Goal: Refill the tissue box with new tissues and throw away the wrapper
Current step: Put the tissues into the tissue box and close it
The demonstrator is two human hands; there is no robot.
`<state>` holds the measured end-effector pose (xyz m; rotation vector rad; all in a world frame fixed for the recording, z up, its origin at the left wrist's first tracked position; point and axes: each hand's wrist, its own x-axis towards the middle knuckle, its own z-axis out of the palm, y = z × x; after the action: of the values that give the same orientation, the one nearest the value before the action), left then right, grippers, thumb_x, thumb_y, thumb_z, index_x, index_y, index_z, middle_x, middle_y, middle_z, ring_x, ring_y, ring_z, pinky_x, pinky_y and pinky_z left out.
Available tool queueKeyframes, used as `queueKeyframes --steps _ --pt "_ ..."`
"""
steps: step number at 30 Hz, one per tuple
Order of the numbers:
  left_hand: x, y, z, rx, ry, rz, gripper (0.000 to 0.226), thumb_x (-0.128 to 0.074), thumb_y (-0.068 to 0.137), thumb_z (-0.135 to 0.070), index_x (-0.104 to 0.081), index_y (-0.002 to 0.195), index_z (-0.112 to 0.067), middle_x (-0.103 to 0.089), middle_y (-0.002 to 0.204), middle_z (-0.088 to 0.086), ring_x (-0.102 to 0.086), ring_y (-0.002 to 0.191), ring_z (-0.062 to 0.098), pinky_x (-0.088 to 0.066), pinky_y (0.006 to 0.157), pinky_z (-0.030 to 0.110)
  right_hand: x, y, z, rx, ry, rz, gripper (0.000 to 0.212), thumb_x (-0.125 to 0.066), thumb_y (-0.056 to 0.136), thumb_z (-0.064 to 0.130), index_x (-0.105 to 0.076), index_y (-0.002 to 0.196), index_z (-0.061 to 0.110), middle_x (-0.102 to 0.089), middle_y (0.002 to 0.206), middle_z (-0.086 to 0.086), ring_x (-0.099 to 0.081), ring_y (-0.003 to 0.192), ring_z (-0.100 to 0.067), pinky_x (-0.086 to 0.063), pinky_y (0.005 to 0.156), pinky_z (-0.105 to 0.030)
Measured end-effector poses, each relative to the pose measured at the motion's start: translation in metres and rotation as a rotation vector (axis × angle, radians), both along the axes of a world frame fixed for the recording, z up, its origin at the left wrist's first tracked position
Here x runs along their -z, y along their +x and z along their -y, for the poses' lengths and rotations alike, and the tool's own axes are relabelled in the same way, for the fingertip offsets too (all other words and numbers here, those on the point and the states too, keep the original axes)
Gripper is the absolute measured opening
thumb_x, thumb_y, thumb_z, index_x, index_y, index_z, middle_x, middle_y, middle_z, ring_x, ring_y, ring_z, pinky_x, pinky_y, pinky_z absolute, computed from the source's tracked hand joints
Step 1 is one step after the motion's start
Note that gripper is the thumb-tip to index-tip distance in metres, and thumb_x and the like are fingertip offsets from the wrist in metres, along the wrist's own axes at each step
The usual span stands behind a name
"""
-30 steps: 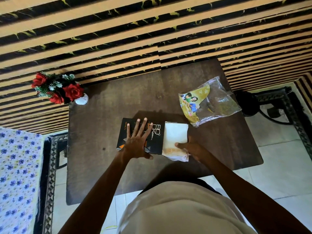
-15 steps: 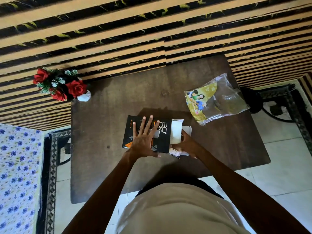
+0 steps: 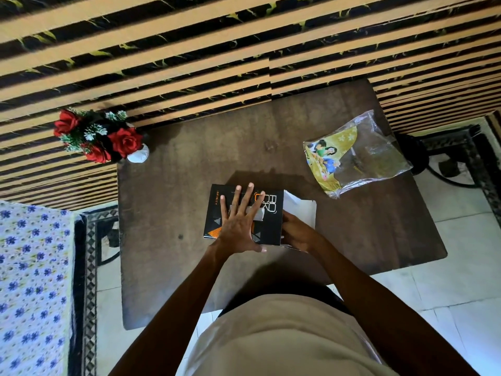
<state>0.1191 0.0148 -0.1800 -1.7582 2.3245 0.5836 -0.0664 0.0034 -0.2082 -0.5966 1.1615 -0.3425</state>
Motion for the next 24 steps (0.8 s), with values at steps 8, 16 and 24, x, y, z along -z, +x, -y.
queueKeyframes --steps 8,16,24 --pt "0.004 0.000 -0.004 0.005 -0.016 0.021 0.144 -0.061 0.039 -0.089 0.004 0.152 -0.030 0.010 0.163 0.007 0.014 0.148 0.035 0.009 0.112 0.067 -0.008 0.000 0.005 -0.065 -0.061 -0.205 0.023 -0.052 0.097 0.007 -0.060 0.118 0.007 -0.069 0.101 -0.009 -0.067 0.081 -0.017 -0.056 0.056 -0.018" --pt "-0.001 -0.025 -0.017 -0.037 -0.088 -0.079 0.131 -0.052 0.049 -0.091 0.000 0.153 -0.031 0.009 0.163 0.006 0.012 0.150 0.030 0.012 0.115 0.061 -0.001 -0.051 0.008 0.201 -0.495 -0.721 0.029 -0.063 0.083 -0.006 -0.071 0.096 0.018 -0.069 0.097 -0.001 -0.067 0.078 -0.019 -0.058 0.073 -0.034" --pt "0.005 -0.067 -0.021 -0.070 -0.137 -0.031 0.105 -0.067 0.062 -0.064 -0.019 0.150 -0.033 -0.016 0.162 0.011 -0.014 0.148 0.038 -0.006 0.113 0.068 0.000 -0.064 0.027 -0.579 -0.614 -0.530 0.048 -0.051 0.089 -0.014 -0.043 0.136 -0.007 -0.048 0.140 -0.024 -0.048 0.130 -0.037 -0.041 0.101 -0.023"
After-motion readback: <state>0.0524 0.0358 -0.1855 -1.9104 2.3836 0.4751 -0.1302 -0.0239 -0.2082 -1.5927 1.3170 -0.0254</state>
